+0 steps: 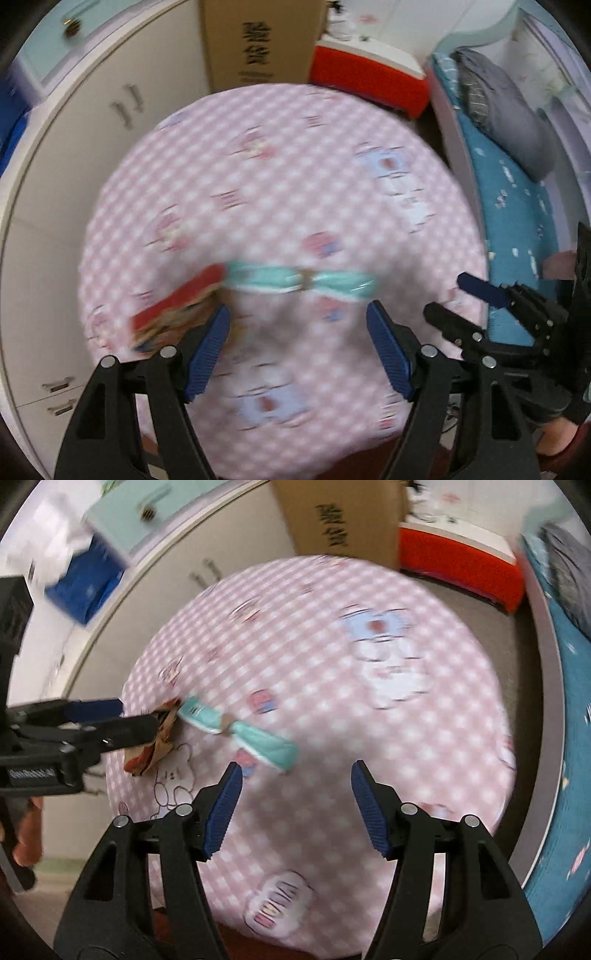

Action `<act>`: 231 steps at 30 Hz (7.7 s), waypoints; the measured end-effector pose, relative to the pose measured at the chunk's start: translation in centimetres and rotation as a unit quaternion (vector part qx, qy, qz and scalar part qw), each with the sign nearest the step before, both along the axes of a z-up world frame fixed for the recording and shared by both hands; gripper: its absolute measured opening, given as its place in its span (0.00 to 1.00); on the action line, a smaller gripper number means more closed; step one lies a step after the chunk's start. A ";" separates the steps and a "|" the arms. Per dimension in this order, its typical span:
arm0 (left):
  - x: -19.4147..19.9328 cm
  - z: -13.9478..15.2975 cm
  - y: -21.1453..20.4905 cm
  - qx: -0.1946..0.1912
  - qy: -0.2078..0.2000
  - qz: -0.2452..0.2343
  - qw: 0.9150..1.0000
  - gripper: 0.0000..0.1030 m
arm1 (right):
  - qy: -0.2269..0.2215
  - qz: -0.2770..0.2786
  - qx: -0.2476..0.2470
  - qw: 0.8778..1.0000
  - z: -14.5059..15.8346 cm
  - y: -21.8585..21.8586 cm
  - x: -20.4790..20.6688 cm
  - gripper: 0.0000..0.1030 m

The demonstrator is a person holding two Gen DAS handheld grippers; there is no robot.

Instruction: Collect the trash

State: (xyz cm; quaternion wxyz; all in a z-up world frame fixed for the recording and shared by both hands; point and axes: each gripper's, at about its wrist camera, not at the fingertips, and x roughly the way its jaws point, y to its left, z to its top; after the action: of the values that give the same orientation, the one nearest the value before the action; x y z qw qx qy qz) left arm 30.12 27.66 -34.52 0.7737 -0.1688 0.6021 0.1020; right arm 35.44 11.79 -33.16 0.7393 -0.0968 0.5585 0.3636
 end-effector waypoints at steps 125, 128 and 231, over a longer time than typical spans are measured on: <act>24.0 0.0 -47.0 0.011 -0.013 -0.341 0.940 0.18 | 0.026 -0.335 0.020 0.942 0.7 -45.7 13.7 0.68; 24.3 0.2 -47.7 0.014 -0.017 -0.346 0.938 0.18 | 0.024 -0.344 0.021 0.938 0.7 -46.5 13.6 0.68; -17.8 26.3 -28.6 0.135 -0.385 -0.174 0.896 0.92 | -0.374 -0.336 0.044 0.864 23.4 -31.2 -24.5 0.91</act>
State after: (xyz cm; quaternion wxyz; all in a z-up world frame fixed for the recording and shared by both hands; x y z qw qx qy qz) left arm 12.29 -0.97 -8.27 0.9659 0.0186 0.2569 -0.0272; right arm 10.96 -19.39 -9.79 0.9734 0.0008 0.2225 0.0545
